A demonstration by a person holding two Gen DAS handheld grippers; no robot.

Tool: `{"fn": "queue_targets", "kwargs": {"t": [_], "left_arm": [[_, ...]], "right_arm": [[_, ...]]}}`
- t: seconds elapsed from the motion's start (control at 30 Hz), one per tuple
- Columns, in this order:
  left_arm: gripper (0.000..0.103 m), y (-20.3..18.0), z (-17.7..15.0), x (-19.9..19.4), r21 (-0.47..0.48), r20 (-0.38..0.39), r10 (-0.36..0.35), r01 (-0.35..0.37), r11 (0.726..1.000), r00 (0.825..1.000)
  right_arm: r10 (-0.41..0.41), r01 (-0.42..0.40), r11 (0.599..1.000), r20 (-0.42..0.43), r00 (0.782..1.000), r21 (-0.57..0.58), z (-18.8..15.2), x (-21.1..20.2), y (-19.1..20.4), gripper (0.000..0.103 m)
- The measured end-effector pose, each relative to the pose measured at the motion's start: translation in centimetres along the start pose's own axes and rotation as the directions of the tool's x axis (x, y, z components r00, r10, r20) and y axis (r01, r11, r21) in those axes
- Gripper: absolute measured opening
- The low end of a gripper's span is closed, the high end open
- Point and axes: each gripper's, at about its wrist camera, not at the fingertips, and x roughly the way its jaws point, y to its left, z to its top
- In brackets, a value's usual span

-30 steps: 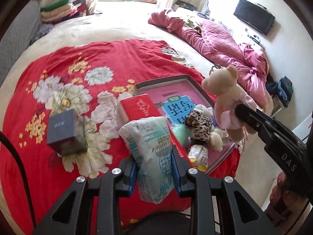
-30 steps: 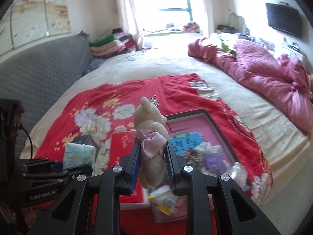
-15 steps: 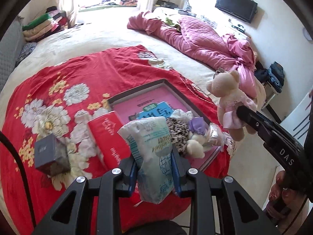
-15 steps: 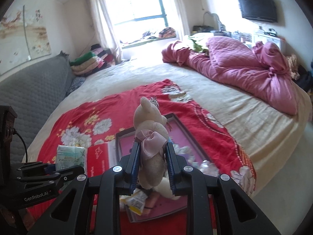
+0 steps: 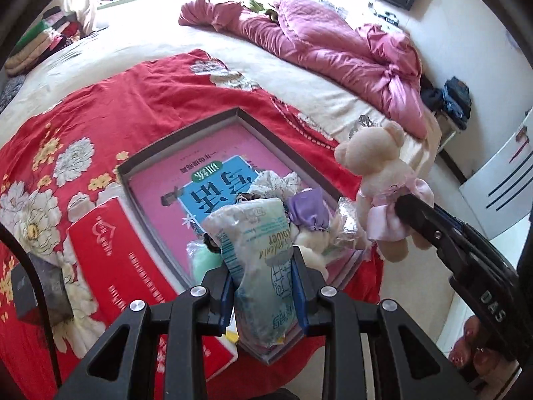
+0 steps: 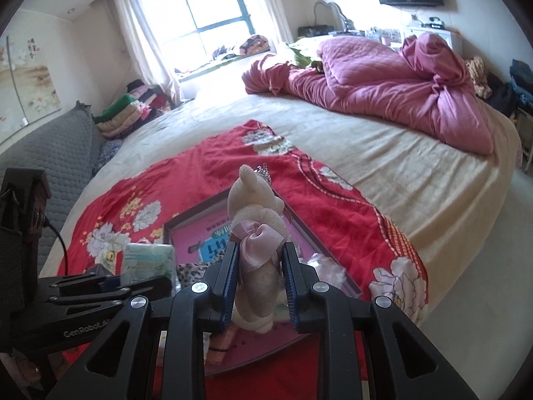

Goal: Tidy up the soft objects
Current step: 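Carry the tissue pack with the left tool while the right tool carries the plush bear to the box, then release the tissue pack with the left tool while the right tool releases the plush bear into the box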

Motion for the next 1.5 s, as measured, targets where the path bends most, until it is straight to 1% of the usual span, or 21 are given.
{"fn": "queue_targets", "kwargs": {"t": [0.07, 0.13, 0.2, 0.3, 0.47, 0.63, 0.73, 0.9, 1.13, 1.2, 1.23, 1.27, 1.3, 1.43, 1.5], "left_arm": [[0.03, -0.1, 0.1, 1.1, 0.01, -0.016, 0.009, -0.009, 1.0, 1.0], [0.03, -0.1, 0.0, 2.1, 0.017, -0.036, 0.025, -0.024, 1.0, 0.999], [0.031, 0.2, -0.1, 3.2, 0.023, -0.057, 0.049, -0.048, 0.999, 0.997], [0.032, 0.7, 0.1, 3.9, 0.018, -0.071, 0.026, -0.025, 1.0, 0.997], [0.033, 1.2, 0.4, 4.6, 0.009, -0.084, 0.025, -0.024, 1.0, 0.996], [0.033, 1.5, 0.5, 4.7, 0.01, -0.091, 0.021, -0.02, 1.0, 0.996], [0.034, 1.5, 0.5, 4.9, 0.013, -0.094, 0.022, -0.021, 1.0, 0.995], [0.035, 1.5, 0.6, 5.0, 0.008, -0.096, 0.026, -0.025, 1.0, 0.995], [0.036, 1.3, 0.5, 5.1, 0.025, -0.094, 0.048, -0.046, 0.999, 0.994], [0.037, 1.2, 0.5, 5.1, 0.03, -0.096, 0.055, -0.052, 0.998, 0.994], [0.038, 1.1, 0.5, 5.1, 0.032, -0.096, 0.058, -0.055, 0.998, 0.994], [0.039, 1.0, 0.5, 5.1, 0.035, -0.095, 0.062, -0.059, 0.998, 0.993], [0.04, 1.0, 0.5, 5.1, 0.037, -0.095, 0.066, -0.062, 0.997, 0.993], [0.042, 1.1, 0.4, 5.1, 0.037, -0.099, 0.066, -0.063, 0.997, 0.993], [0.045, 1.0, 0.4, 5.0, 0.04, -0.099, 0.072, -0.068, 0.997, 0.992]], "right_arm": [[0.014, -0.014, 1.0, -0.014, 1.0, 0.005, -0.3, 0.7, -0.2, 0.026], [0.049, -0.048, 0.999, -0.027, 0.998, 0.019, -0.6, 1.4, -0.3, 0.026], [0.059, -0.059, 0.998, -0.041, 0.997, 0.018, -0.7, 2.1, -0.2, 0.026], [0.078, -0.078, 0.997, -0.065, 0.995, 0.001, -1.0, 3.1, 0.4, 0.026], [0.119, -0.12, 0.993, -0.1, 0.988, -0.006, -1.3, 4.7, 1.2, 0.027], [0.107, -0.111, 0.994, -0.152, 0.983, -0.02, -2.0, 7.0, 1.4, 0.027], [0.094, -0.102, 0.994, -0.166, 0.982, -0.04, -2.4, 7.8, 1.6, 0.029], [0.059, -0.067, 0.997, -0.15, 0.987, -0.048, -2.6, 7.8, 1.3, 0.038], [0.054, -0.058, 0.998, -0.119, 0.991, -0.034, -2.1, 7.0, 0.7, 0.039], [0.046, -0.051, 0.998, -0.114, 0.992, -0.042, -2.0, 6.7, 0.7, 0.04], [0.041, -0.045, 0.998, -0.108, 0.993, -0.04, -1.8, 6.5, 0.7, 0.042], [0.042, -0.046, 0.998, -0.102, 0.994, -0.035, -1.7, 6.3, 0.6, 0.053], [0.044, -0.047, 0.998, -0.091, 0.995, -0.029, -1.6, 6.0, 0.5, 0.058], [0.042, -0.044, 0.999, -0.073, 0.996, -0.02, -1.2, 5.3, 0.3, 0.058], [0.034, -0.036, 0.999, -0.071, 0.997, -0.027, -1.2, 5.1, 0.4, 0.058]]}}
